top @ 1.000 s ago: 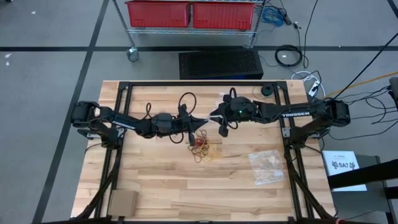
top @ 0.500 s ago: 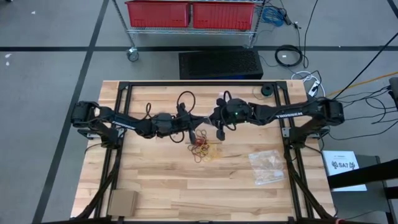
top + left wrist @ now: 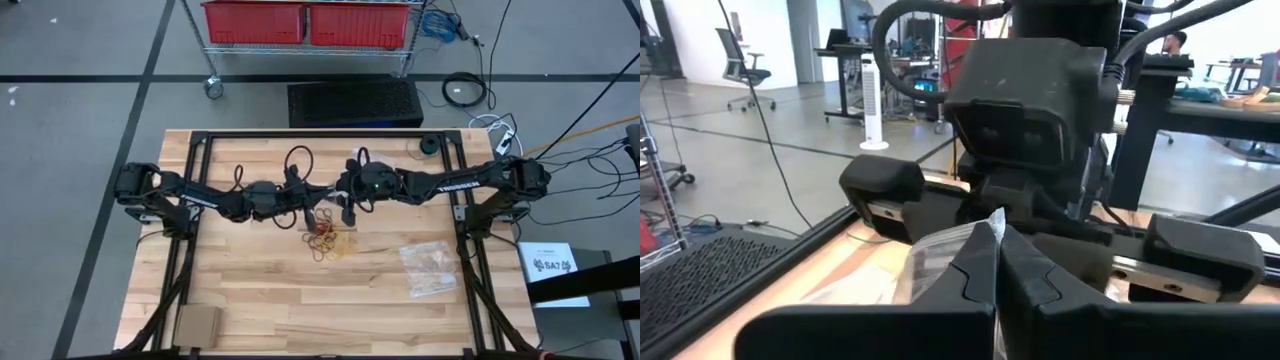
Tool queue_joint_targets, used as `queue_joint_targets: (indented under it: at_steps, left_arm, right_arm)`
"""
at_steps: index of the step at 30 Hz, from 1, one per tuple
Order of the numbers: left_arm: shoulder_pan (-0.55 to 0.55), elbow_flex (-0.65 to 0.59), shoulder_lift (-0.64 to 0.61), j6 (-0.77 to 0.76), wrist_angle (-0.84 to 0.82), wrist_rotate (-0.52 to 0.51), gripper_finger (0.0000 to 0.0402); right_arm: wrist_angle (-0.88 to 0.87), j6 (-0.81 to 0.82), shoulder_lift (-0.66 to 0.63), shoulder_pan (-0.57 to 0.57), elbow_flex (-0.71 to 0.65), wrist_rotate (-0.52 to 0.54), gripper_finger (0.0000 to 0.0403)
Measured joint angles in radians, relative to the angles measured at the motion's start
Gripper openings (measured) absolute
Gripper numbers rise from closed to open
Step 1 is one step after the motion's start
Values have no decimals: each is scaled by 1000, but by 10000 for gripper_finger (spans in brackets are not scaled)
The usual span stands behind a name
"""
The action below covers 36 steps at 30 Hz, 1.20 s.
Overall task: Sort rubber bands
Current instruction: Open the top left transparent zip bag, then put the yellow rubber band into the top left transparent zip bag
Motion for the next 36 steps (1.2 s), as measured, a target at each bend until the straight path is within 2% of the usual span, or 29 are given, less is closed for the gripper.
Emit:
queue_joint_targets:
  at_steps: [5,9,16,24,31,36]
  left_arm:
    - [0,0,0,1,-26,4,0]
    - [0,0,0,2,-59,4,0]
    - [0,0,-12,35,-86,5,0]
    - [0,-19,-86,56,-155,4,0]
    - [0,-32,-92,54,-182,4,0]
    - [2,-32,-92,62,-246,4,0]
  right_arm:
    - [-28,26,0,0,0,0,200]
    - [-51,29,-5,0,0,-1,232]
    - [-116,-1,-85,0,0,0,240]
    - [-220,-31,-206,-6,0,6,240]
    - [-244,-60,-248,-6,1,5,240]
    - [-339,-96,-297,-2,1,4,240]
